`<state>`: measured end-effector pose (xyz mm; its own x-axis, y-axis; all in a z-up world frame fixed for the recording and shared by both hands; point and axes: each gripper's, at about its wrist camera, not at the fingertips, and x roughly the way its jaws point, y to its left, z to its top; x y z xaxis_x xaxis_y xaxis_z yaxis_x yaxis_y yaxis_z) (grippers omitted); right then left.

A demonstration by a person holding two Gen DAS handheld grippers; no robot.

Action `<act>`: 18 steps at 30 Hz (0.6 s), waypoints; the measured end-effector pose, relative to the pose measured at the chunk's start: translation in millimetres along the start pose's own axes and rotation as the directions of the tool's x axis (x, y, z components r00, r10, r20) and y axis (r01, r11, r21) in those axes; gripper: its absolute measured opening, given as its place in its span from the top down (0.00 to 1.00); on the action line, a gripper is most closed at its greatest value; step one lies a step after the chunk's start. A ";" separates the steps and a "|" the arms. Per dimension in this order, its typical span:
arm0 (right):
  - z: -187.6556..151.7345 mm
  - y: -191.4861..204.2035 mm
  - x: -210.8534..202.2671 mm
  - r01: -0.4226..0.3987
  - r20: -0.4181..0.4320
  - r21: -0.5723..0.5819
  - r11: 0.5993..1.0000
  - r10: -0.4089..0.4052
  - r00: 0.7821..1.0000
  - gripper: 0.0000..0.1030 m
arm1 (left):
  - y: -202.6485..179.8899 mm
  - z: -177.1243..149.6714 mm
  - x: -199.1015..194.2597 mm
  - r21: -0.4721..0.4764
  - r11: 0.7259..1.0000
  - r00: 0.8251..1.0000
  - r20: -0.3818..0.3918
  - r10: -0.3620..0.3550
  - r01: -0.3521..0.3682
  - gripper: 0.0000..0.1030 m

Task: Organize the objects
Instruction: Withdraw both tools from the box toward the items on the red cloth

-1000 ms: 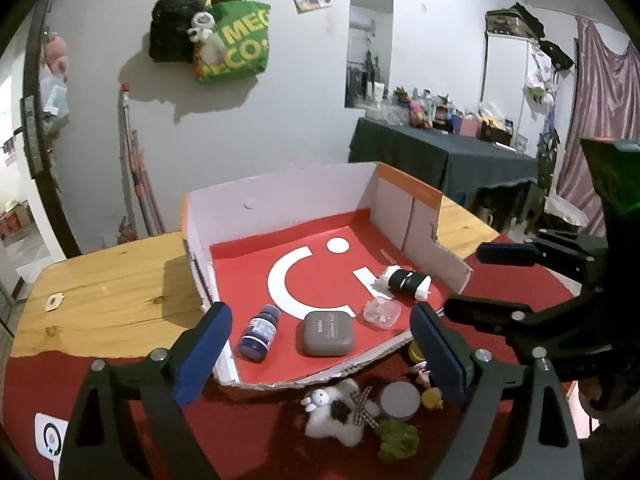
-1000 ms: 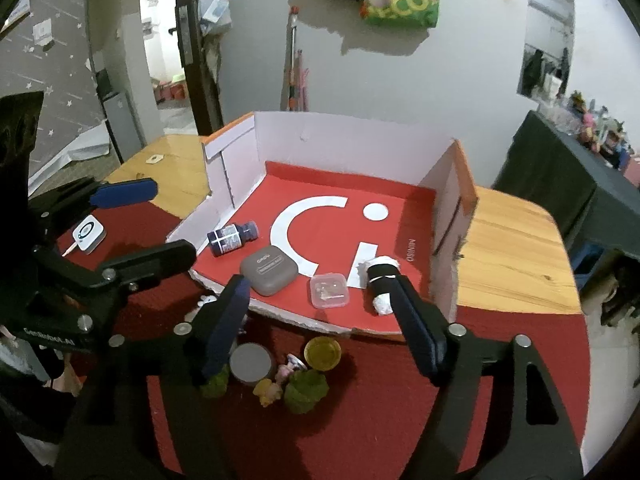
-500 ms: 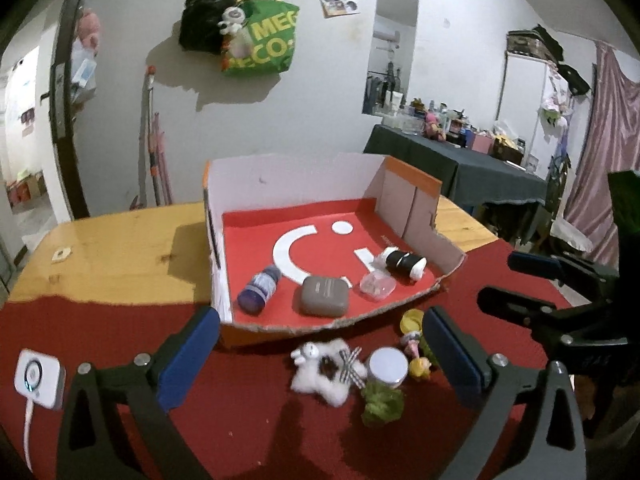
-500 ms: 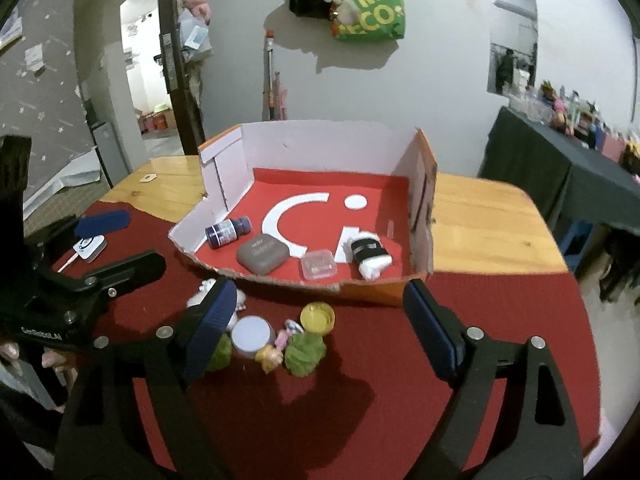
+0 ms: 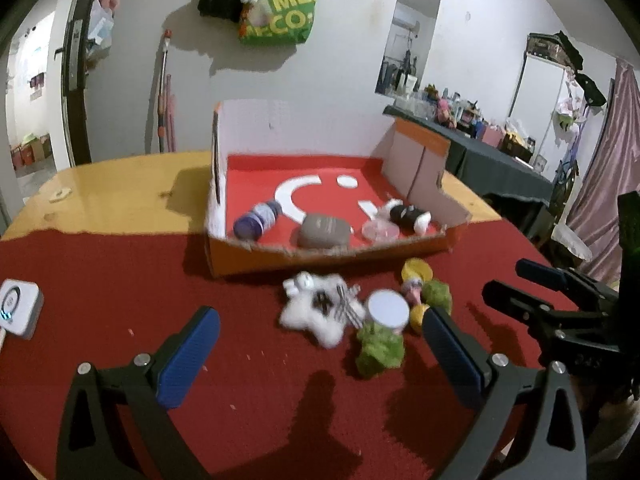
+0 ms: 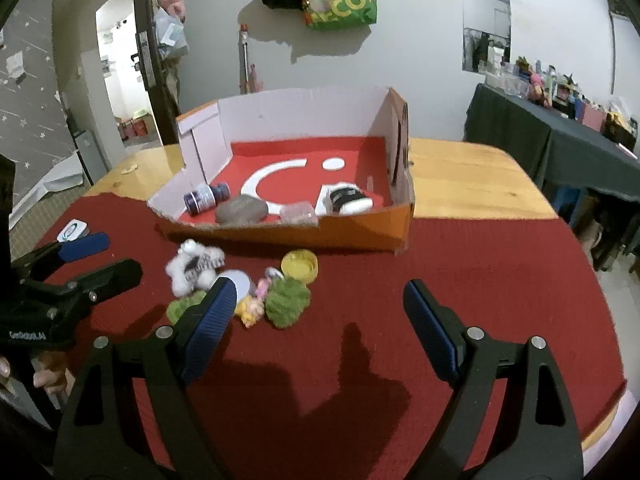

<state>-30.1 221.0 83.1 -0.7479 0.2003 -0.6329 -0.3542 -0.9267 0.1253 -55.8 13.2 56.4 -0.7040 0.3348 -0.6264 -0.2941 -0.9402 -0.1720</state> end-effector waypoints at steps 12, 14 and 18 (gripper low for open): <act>-19.0 -3.6 19.2 -0.011 -0.072 0.019 1.000 0.013 0.997 0.17 | -0.4 -17.2 14.0 -0.020 1.000 0.998 -0.065 -0.018 0.017 0.00; -19.0 -3.3 21.8 -0.005 -0.080 0.011 1.000 0.006 0.997 0.17 | -0.9 -17.9 16.2 -0.023 0.999 0.997 -0.072 -0.033 0.032 0.01; -18.9 -2.0 28.5 0.012 -0.102 -0.019 1.000 -0.014 0.995 0.17 | -3.3 -19.0 21.0 -0.017 0.998 0.994 -0.092 -0.055 0.054 0.07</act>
<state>-40.1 222.5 50.4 -0.6817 0.1799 -0.7092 -0.3526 -0.9301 0.1031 -57.3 22.1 29.3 -0.6238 0.3791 -0.6835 -0.3204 -0.9217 -0.2188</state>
